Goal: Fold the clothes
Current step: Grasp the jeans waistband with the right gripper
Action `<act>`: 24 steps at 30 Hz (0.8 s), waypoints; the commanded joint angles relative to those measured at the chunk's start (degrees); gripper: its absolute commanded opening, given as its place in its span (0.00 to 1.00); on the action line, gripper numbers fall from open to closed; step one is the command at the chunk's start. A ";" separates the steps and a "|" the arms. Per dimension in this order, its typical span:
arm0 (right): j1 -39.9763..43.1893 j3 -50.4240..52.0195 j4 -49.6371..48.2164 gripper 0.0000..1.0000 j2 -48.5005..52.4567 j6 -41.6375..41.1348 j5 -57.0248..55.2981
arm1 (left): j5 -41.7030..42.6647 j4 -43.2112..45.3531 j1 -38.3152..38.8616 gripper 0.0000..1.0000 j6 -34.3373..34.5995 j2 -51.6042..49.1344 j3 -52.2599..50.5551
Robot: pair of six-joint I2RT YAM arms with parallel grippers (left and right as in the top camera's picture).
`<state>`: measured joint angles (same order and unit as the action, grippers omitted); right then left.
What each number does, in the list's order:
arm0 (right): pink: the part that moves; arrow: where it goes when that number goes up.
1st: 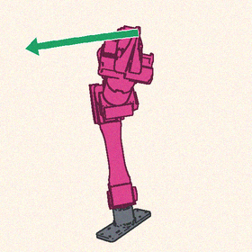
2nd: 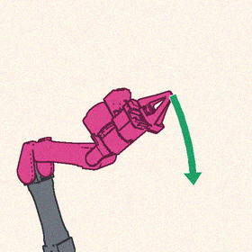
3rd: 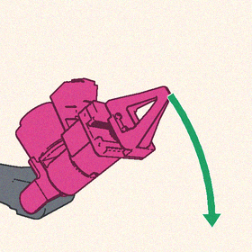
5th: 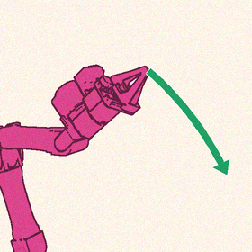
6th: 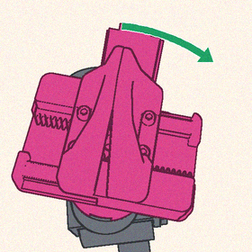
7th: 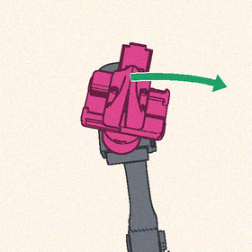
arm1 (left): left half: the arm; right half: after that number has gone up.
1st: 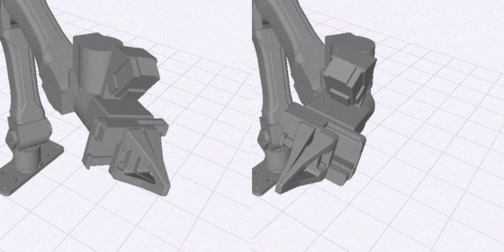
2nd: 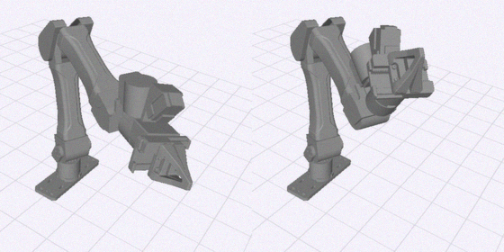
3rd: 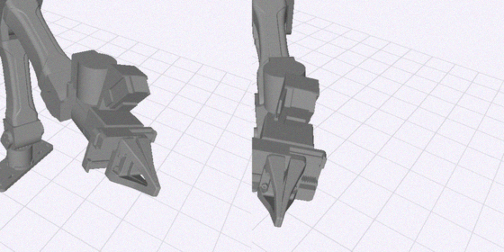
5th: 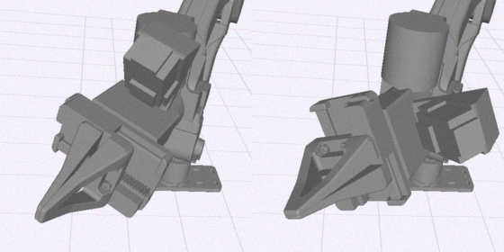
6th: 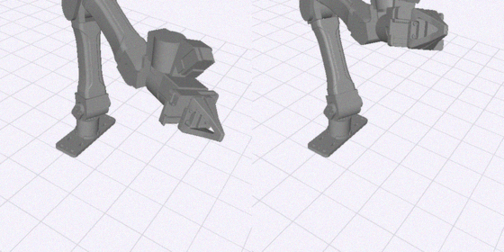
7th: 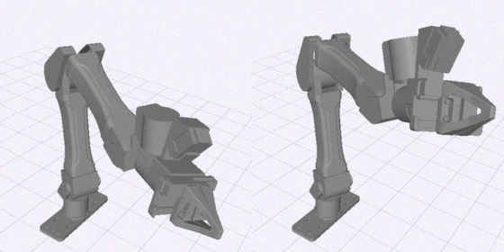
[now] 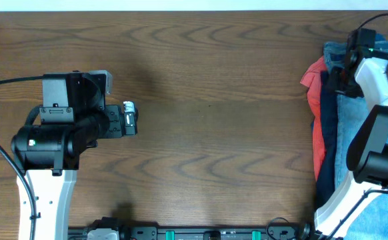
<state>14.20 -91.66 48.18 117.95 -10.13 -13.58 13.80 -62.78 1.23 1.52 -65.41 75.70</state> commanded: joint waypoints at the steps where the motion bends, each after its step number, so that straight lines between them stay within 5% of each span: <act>1: 2.71 -2.58 -0.39 0.15 -2.95 -0.57 -2.69 | 0.76 -0.17 -0.02 0.98 0.13 0.31 1.40; 7: 5.35 -2.36 1.11 0.08 -2.91 -1.88 -1.84 | 0.76 -0.15 -0.02 0.98 0.13 0.31 1.40; 12: 5.44 -2.34 -0.42 0.48 -2.86 1.18 6.64 | 0.76 -0.11 -0.02 0.98 0.13 0.31 1.40; 16: 5.22 -2.21 -2.01 0.54 -2.29 0.48 6.97 | 0.76 -0.15 -0.02 0.98 0.13 0.31 1.40; 19: 5.35 -2.12 -2.86 0.18 -1.90 -0.74 6.88 | 0.76 -0.17 -0.02 0.98 0.15 0.31 1.40; 21: 5.40 -2.19 -3.78 0.03 -1.95 -2.71 7.43 | 0.76 -0.17 -0.02 0.98 0.13 0.31 1.40; 24: 5.64 -3.85 -3.56 0.01 -2.97 -3.15 11.50 | 0.72 -0.15 -0.02 0.98 0.09 0.33 1.42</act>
<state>19.33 -92.90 45.17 116.73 -11.53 -4.89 13.80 -62.81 1.23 1.50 -65.41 75.70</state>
